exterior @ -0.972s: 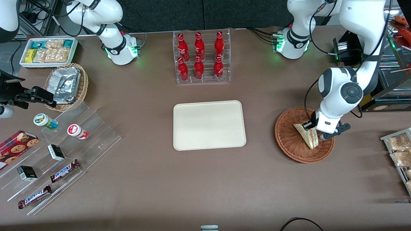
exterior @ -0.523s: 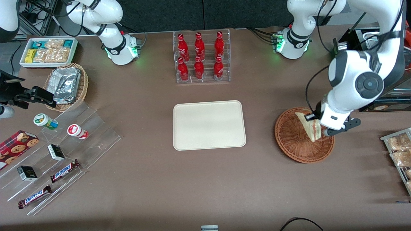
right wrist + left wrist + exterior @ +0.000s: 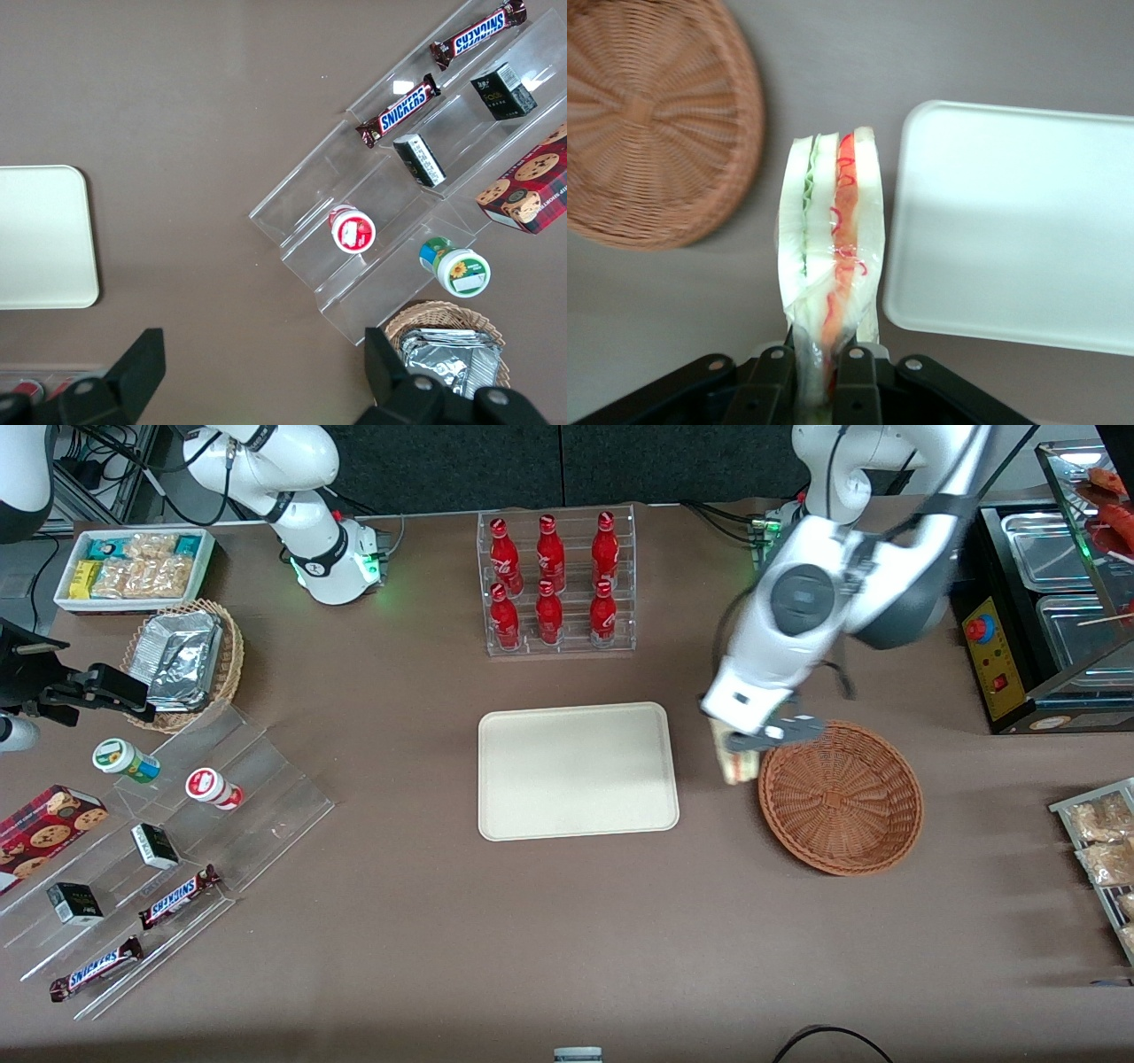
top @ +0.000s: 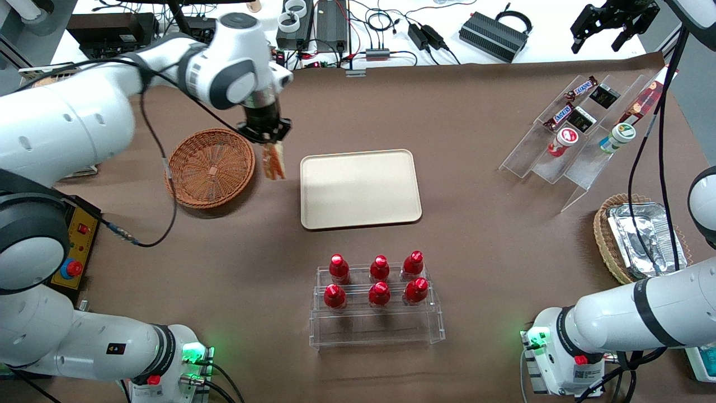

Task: Place sandwich from basket to tray
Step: 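Carry the sandwich with the left gripper over to the cream tray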

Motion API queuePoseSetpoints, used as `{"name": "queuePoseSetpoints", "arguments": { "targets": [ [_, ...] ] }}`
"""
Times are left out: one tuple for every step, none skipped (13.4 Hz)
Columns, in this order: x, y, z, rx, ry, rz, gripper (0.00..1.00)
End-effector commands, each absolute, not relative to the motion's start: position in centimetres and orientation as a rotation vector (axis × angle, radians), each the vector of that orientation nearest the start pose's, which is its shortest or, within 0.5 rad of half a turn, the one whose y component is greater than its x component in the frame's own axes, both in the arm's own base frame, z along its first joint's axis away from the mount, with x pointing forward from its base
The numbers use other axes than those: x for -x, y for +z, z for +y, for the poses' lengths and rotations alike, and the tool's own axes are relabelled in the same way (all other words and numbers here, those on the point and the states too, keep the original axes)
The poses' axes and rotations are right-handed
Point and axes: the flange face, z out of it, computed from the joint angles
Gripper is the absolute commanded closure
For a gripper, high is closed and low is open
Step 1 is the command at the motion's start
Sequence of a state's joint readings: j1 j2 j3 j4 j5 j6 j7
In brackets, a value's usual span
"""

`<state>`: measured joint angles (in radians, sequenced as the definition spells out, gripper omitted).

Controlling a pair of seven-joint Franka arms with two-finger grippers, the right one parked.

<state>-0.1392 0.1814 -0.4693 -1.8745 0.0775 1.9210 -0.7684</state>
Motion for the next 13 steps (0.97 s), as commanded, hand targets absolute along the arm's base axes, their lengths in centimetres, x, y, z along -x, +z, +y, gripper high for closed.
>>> {"name": "queuePoseSetpoints", "arguments": {
  "targets": [
    [-49.6, 39.6, -39.5, 3.105, 0.147, -0.152, 1.0],
    [-48.8, 38.5, -42.8, 3.095, 0.126, -0.139, 1.0],
    [-48.2, 37.1, -45.6, 3.089, 0.125, -0.172, 1.0],
    [-48.1, 35.9, -47.5, 3.083, 0.109, -0.185, 1.0],
    [-47.8, 34.5, -49.1, 3.069, 0.083, -0.153, 1.0],
    [-47.3, 33.0, -50.4, 3.058, 0.081, -0.115, 1.0],
    [-46.6, 31.7, -51.4, 3.055, 0.096, -0.085, 1.0],
    [-46.4, 30.6, -52.1, 3.067, 0.095, -0.068, 1.0],
    [-46.6, 29.7, -52.5, 3.089, 0.069, -0.056, 1.0],
    [-46.6, 28.7, -52.8, 3.1, 0.065, -0.046, 1.0],
    [-46.1, 27.8, -53.4, 3.107, 0.071, -0.027, 1.0],
    [-45.5, 27.3, -54.0, 3.11, 0.075, -0.009, 1.0],
    [-45.5, 26.7, -54.0, 3.111, 0.074, -0.011, 1.0]
  ]
}}
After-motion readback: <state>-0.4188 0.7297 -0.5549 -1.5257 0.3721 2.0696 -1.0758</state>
